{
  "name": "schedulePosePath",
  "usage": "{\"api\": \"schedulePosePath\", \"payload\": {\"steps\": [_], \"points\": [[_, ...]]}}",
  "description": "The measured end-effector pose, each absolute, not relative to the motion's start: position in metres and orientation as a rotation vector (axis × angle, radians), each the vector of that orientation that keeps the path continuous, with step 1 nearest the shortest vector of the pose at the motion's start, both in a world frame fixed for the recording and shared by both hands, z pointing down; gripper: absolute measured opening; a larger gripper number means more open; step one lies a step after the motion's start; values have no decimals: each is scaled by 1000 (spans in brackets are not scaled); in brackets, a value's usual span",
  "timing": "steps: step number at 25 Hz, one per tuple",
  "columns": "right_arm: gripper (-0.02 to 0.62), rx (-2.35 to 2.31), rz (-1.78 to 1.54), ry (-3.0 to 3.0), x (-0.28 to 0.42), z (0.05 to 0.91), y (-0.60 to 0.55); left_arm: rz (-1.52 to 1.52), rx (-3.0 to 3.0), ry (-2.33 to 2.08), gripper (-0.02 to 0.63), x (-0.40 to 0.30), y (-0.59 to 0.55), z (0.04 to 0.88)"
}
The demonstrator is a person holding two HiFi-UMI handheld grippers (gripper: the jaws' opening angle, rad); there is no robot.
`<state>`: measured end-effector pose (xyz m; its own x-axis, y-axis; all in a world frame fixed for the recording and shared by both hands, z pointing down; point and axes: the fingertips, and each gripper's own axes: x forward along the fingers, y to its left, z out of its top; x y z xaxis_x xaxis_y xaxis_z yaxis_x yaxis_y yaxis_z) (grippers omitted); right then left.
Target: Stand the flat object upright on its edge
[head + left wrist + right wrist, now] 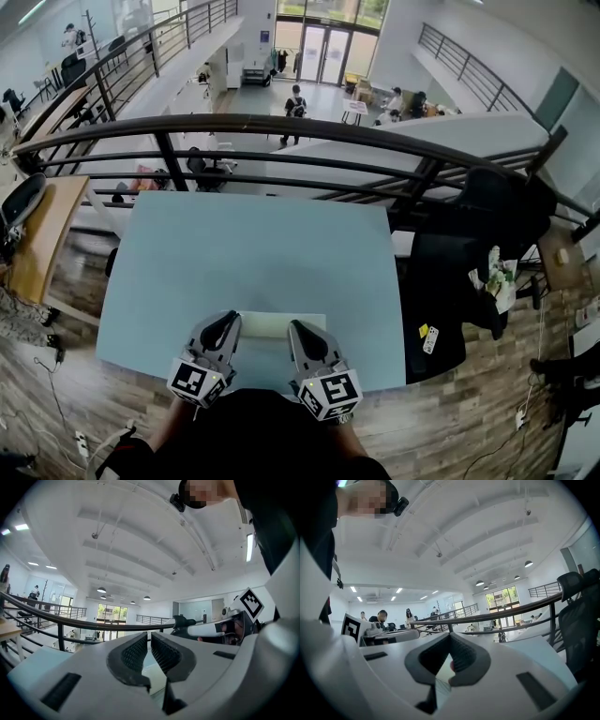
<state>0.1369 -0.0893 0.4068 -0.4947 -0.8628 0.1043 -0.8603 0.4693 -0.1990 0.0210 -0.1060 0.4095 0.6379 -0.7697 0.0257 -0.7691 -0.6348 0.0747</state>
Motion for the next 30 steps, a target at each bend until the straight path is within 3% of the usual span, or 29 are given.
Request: {"api": "schedulePosePath", "payload": {"steps": [30], "points": [[8, -1568, -354, 2697, 135, 410, -88, -51, 2810, -1257, 28, 22, -102, 405]]}}
